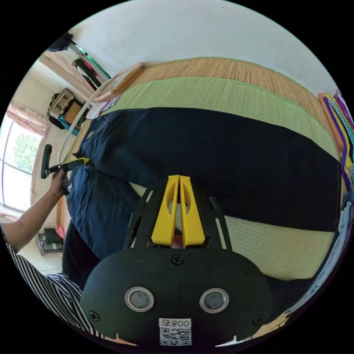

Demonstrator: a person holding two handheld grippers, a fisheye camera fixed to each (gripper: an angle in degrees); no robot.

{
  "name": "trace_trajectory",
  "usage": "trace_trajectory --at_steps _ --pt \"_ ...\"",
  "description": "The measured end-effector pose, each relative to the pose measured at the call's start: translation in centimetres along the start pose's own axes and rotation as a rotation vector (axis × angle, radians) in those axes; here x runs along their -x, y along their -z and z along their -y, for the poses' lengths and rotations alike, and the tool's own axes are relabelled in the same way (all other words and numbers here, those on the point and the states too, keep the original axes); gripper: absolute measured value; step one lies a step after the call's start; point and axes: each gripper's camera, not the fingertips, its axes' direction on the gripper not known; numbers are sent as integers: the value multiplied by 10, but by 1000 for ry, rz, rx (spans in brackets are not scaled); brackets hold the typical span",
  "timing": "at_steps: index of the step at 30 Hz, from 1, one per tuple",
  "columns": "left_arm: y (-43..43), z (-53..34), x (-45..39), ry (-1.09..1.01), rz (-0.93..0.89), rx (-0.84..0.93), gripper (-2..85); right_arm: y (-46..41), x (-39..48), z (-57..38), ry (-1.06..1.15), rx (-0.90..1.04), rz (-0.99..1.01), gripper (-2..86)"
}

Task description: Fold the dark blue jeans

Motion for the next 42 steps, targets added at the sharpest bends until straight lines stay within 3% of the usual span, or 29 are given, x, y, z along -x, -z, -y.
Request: trace_trajectory --at_steps 10,14,18,24,30,42 --pt "10 -12 19 -13 -17 -6 0 -6 7 -15 -39 -30 48 1" --pt "27 -18 21 -17 64 -58 0 1 8 -5 -61 -80 42 1" --pt "21 -16 41 23 105 3 0 1 27 7 -12 -127 148 1" --pt "22 -13 38 -6 126 -1 0 -24 81 32 150 -62 181 1" --pt "32 -28 43 92 103 -55 0 -57 122 52 287 45 117 1" --pt "23 -25 30 90 164 -12 0 -72 113 55 226 63 125 1"
